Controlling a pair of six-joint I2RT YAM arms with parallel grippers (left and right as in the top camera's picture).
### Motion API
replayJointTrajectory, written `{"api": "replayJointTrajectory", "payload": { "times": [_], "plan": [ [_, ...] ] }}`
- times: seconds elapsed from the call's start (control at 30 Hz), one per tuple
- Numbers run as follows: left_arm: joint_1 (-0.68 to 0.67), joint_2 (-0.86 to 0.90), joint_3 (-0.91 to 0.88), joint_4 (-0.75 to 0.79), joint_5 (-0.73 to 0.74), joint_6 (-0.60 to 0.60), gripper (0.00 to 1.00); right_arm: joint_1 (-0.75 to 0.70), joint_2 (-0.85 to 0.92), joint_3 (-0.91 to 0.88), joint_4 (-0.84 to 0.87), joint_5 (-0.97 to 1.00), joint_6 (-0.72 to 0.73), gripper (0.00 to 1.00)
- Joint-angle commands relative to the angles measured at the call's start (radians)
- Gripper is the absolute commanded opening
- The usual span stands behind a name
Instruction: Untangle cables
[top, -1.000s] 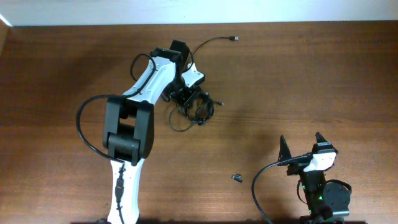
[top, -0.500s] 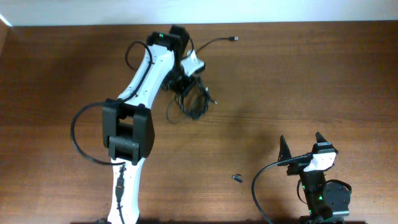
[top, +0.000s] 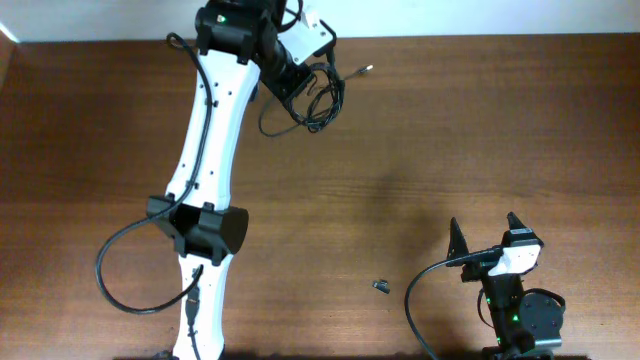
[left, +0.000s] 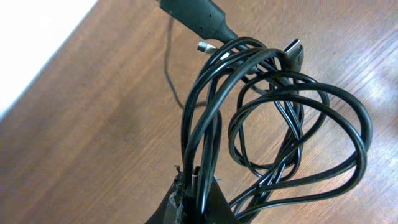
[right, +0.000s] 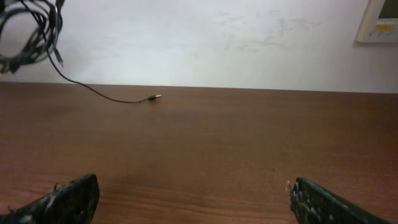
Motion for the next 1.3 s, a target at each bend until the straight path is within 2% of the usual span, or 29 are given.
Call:
{"api": "replayJointTrajectory", "payload": {
  "times": [0.0, 0.13, 0.3, 0.43, 0.6, 0.77, 0.83, 1.0, 1.27],
  "plan": [
    [-0.001, -0.014, 0.101, -0.01, 0.022, 0.016, 0.0, 0.005, -0.008, -0.008, 0.0, 0.004, 0.0, 0.99],
    [-0.001, -0.014, 0.216, -0.04, 0.117, 0.016, 0.0, 0.005, -0.008, -0.008, 0.031, 0.005, 0.001, 0.99],
    [-0.001, -0.014, 0.362, -0.103, 0.237, 0.016, 0.0, 0.005, -0.008, -0.008, 0.179, -0.048, 0.001, 0.99],
    [-0.001, -0.058, 0.361, -0.113, 0.267, 0.016, 0.0, 0.005, -0.008, 0.008, 0.274, -0.103, 0.003, 0.99],
    [-0.001, -0.09, 0.361, -0.113, 0.267, 0.016, 0.0, 0.005, -0.008, 0.092, 0.233, -0.143, 0.111, 0.99],
    [-0.001, -0.09, 0.361, -0.109, 0.275, 0.016, 0.0, 0.004, 0.041, 0.251, 0.028, -0.143, 0.147, 0.99],
    [-0.001, -0.09, 0.361, -0.106, 0.274, 0.016, 0.0, 0.004, 0.104, 0.323, -0.023, -0.143, 0.147, 0.99],
    [0.0, -0.09, 0.361, -0.106, 0.274, 0.016, 0.0, 0.005, 0.301, 0.449, -0.028, -0.187, 0.147, 0.99],
    [0.0, -0.09, 0.361, -0.098, 0.319, 0.016, 0.0, 0.005, 0.782, 0.734, -0.185, -0.382, 0.146, 0.99]
  ]
}}
